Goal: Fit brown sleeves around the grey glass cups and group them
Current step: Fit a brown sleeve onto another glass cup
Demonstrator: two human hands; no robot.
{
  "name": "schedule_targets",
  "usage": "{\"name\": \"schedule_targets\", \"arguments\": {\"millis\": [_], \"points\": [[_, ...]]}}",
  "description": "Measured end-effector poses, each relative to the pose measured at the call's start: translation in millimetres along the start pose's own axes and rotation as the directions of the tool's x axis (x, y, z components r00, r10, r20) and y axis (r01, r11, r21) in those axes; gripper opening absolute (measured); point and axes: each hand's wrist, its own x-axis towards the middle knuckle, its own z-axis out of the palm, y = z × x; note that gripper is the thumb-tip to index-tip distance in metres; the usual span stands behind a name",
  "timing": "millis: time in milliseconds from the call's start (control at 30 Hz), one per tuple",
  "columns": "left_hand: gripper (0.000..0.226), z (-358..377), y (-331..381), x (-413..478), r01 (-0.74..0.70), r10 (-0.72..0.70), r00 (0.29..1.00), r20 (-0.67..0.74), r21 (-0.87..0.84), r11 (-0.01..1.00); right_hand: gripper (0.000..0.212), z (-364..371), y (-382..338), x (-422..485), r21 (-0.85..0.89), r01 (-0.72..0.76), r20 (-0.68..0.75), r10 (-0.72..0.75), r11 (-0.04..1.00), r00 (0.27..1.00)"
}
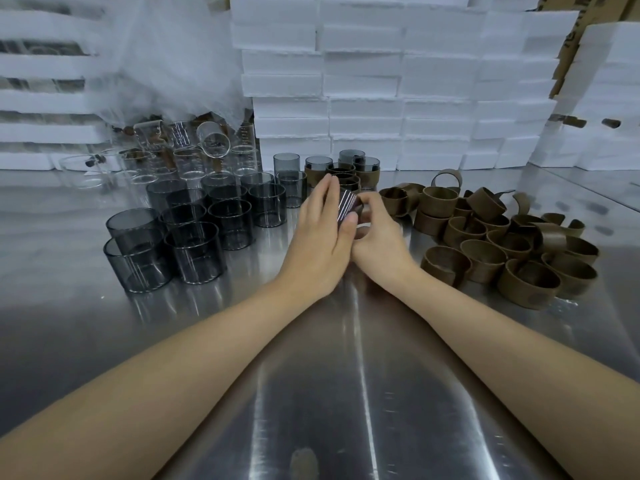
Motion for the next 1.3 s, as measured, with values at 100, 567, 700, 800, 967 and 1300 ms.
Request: {"name": "schedule_targets", "arguments": {"millis": [100, 567, 700, 800, 967, 1300], "points": [[0.057, -5, -3, 0, 0.126, -0.128, 0.992, -0.015, -0.112, 0.986, 0.046, 3, 0, -2, -0.040, 0.034, 0.061, -0.031, 0.999, 0.998], [0.075, -22, -2, 13, 0.532, -0.467, 0.779, 0.417, -0.834, 0.143, 0.061, 7, -15, -12, 0.108, 0.144, 0.177, -0.161, 0.984, 0.971], [0.080, -16, -3, 14, 0.511, -0.449, 0.814, 0.368, -0.822, 0.253, 0.063, 10, -18, -11, 0.216, 0.010, 0.123, -0.038, 0.976, 0.992], [0.068, -7, 2, 9, 0.451, -0.342, 0.888, 0.307, -0.728, 0.516, 0.061, 4, -19, -3, 0.289, -0.152, 0.003, 0.158, 0.945, 0.987], [0.097, -1, -4, 3, 0.300, -0.144, 0.950, 0.276, -0.690, 0.659, 0.025, -6, -23, 1, 0.081, -0.262, 0.052, 0.259, 0.962, 0.964], [0.054, -10, 0, 5, 0.271, -0.340, 0.938, 0.073, -0.765, 0.584, 0.019, -27, -42, 3, -0.889, -0.024, 0.006, 0.064, 0.458, 0.998]]}}
